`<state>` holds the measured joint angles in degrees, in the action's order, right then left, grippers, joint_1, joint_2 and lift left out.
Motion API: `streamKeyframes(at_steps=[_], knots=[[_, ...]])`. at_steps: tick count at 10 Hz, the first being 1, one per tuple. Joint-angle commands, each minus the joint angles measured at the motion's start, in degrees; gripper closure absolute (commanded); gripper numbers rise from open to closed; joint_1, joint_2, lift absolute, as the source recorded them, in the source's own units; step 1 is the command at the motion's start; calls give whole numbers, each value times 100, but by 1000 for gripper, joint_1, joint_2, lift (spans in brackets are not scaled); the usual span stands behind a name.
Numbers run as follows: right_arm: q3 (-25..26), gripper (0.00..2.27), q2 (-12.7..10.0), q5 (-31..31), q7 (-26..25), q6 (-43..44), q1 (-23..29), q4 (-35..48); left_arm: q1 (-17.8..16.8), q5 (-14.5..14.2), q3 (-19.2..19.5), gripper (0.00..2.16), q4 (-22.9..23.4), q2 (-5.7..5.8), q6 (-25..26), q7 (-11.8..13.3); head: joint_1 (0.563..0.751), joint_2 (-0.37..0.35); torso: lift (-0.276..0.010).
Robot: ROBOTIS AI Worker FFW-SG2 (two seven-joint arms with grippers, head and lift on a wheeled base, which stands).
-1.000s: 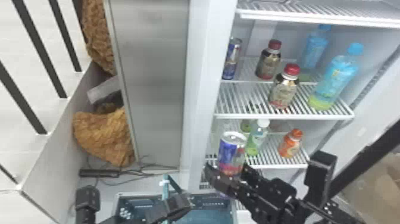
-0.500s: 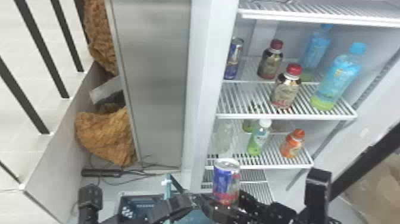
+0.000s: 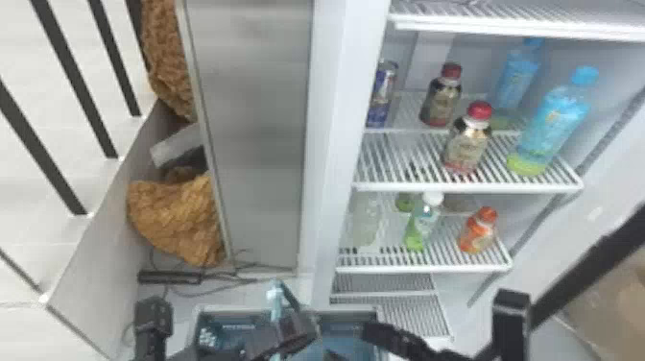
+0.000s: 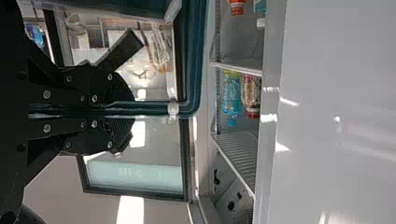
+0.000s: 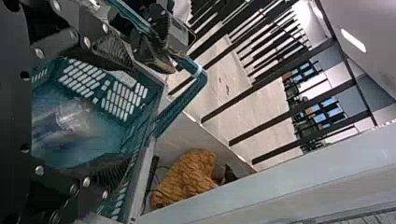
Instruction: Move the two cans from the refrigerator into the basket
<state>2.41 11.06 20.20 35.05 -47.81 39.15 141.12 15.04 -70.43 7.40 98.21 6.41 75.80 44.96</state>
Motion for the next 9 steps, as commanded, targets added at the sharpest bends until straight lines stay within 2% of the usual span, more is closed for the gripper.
streamKeyframes(at_steps=[1,3,5,9], knots=[[101,167,-25,-43,2,113,-6,42,1,-7,2,1191,1,1,-1,-13,695,-102,-31],[421,139,-148,-101,-104,507,-6,126,15,-18,14,1191,1,-8,-1,-13,695,-118,-31],[684,137,-236,-169,-253,830,-6,211,43,-18,36,1191,1,-8,-1,-13,695,-167,-31],[741,133,-465,-363,-649,1660,-231,28,43,-18,36,1191,1,-17,-1,-13,695,-224,-31]])
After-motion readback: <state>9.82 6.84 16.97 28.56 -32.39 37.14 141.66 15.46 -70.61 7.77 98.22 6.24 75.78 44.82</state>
